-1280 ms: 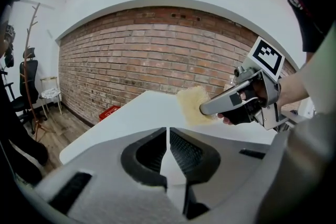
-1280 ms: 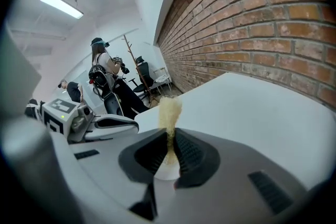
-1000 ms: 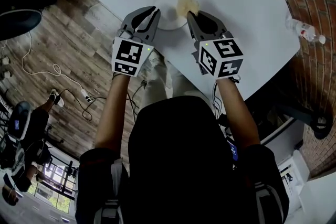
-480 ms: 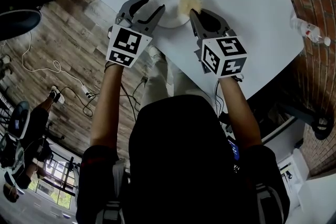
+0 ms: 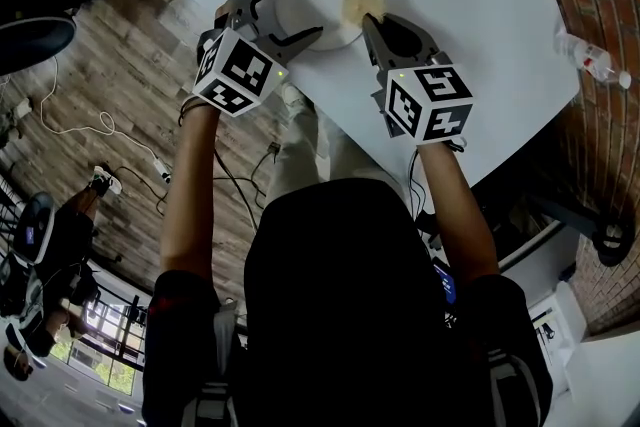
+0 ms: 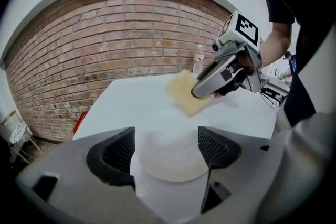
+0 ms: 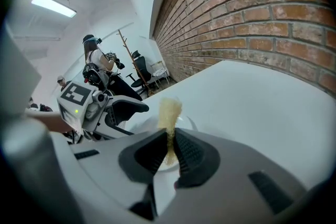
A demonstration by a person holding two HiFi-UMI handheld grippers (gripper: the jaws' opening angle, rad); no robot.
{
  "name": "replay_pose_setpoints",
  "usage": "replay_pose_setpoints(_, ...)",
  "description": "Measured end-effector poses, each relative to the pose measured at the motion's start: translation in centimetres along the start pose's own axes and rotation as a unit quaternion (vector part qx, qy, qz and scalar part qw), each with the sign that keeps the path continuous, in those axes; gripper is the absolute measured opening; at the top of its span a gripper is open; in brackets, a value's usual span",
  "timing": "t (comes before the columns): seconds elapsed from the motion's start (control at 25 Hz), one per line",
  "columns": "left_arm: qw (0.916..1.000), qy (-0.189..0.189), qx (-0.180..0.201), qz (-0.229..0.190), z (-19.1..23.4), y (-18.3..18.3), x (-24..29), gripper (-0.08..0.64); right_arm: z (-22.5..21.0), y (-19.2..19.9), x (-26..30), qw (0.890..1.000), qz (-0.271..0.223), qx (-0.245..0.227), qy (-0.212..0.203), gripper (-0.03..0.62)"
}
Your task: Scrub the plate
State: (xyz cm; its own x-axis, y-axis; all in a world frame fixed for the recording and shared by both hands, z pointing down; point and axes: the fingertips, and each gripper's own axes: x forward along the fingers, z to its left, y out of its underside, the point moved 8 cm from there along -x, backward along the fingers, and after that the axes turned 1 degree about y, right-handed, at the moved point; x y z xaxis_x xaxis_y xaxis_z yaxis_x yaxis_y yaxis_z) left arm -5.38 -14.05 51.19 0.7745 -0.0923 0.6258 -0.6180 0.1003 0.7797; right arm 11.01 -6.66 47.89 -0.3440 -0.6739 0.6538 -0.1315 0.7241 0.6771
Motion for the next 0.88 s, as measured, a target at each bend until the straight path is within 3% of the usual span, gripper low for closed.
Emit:
replay_pose_setpoints(0.36, 0.9980, 0.045, 0.018, 0.040, -0.8, 0.9, 1.6, 0.399, 0.0, 0.7, 0.2, 1.000, 0.011, 0.004, -0.006, 0.038)
replay_pose_setpoints(0.88, 0.9968, 0.054, 0.006, 0.058, -0.6, 1.7, 1.8, 0.403, 0.5, 1.3, 0.6, 1.000, 0.024, 0.004, -0.014, 0.040)
